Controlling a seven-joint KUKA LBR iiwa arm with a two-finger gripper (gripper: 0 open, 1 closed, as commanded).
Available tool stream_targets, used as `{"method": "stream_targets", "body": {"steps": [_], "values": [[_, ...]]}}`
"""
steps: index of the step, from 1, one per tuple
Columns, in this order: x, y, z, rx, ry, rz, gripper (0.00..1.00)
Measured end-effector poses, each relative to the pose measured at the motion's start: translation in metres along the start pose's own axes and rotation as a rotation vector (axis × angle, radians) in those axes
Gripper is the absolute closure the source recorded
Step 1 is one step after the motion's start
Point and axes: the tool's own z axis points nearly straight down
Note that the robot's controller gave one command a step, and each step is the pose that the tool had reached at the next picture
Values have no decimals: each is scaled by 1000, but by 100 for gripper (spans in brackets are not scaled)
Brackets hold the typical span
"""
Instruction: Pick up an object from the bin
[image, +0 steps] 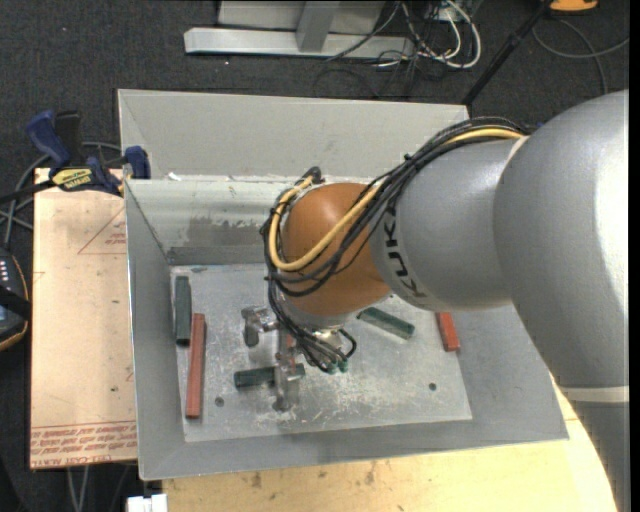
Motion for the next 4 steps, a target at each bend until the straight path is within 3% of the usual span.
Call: {"method": "stream_targets", "body": {"steps": [1,2,3,4], "values": [[14,-27,37,1,-1,-24,0],[35,23,32,2,-25,-160,0],[-10,-16,34,1,-11,-100,0],[-9,-13,34,-1,-8,-104,100]]}}
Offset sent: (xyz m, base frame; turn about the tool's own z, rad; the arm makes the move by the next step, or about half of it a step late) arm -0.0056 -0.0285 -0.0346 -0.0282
